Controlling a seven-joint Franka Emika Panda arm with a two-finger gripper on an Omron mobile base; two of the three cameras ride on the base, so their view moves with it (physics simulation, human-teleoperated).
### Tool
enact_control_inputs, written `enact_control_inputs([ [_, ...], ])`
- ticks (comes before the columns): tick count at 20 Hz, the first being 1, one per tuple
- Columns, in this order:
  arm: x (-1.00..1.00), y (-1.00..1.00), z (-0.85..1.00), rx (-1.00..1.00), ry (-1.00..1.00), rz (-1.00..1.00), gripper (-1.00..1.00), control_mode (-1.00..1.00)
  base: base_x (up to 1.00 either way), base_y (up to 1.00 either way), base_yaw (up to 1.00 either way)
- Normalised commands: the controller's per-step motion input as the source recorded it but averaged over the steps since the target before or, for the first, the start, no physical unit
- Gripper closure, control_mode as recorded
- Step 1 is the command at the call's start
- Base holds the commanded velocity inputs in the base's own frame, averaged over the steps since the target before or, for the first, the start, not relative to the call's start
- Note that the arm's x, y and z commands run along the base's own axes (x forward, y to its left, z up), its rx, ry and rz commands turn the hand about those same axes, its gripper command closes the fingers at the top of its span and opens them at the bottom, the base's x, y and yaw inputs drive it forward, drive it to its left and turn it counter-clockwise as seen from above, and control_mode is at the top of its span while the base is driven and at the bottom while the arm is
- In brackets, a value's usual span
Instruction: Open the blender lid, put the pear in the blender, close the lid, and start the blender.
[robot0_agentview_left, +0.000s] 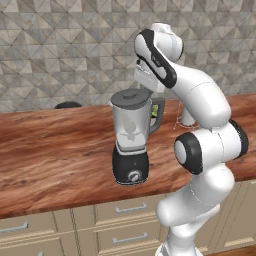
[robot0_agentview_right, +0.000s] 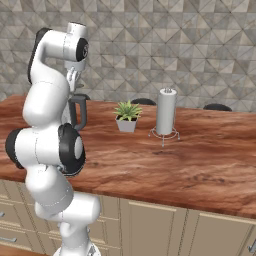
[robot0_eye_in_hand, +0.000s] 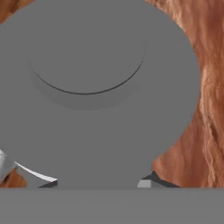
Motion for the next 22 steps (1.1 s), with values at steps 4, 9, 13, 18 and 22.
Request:
enact_control_inputs([
  [4,-0.41,0.00,-0.23,0.00,0.00,0.00,1.00,-1.00,0.00,0.00,0.00],
  [9,-0.46,0.00,-0.21,0.00,0.00,-0.01,1.00,-1.00,0.00,0.00,0.00],
  [13,-0.34,0.00,-0.09,-0.02,0.00,-0.04,-1.00,-1.00,0.00,0.00,0.00],
  [18,-0.16,0.02,-0.06,-0.03,0.00,-0.07,-1.00,-1.00,0.00,0.00,0.00],
  [22,-0.04,-0.05,0.02,0.00,0.00,-0.08,-1.00,-1.00,0.00,0.00,0.00],
])
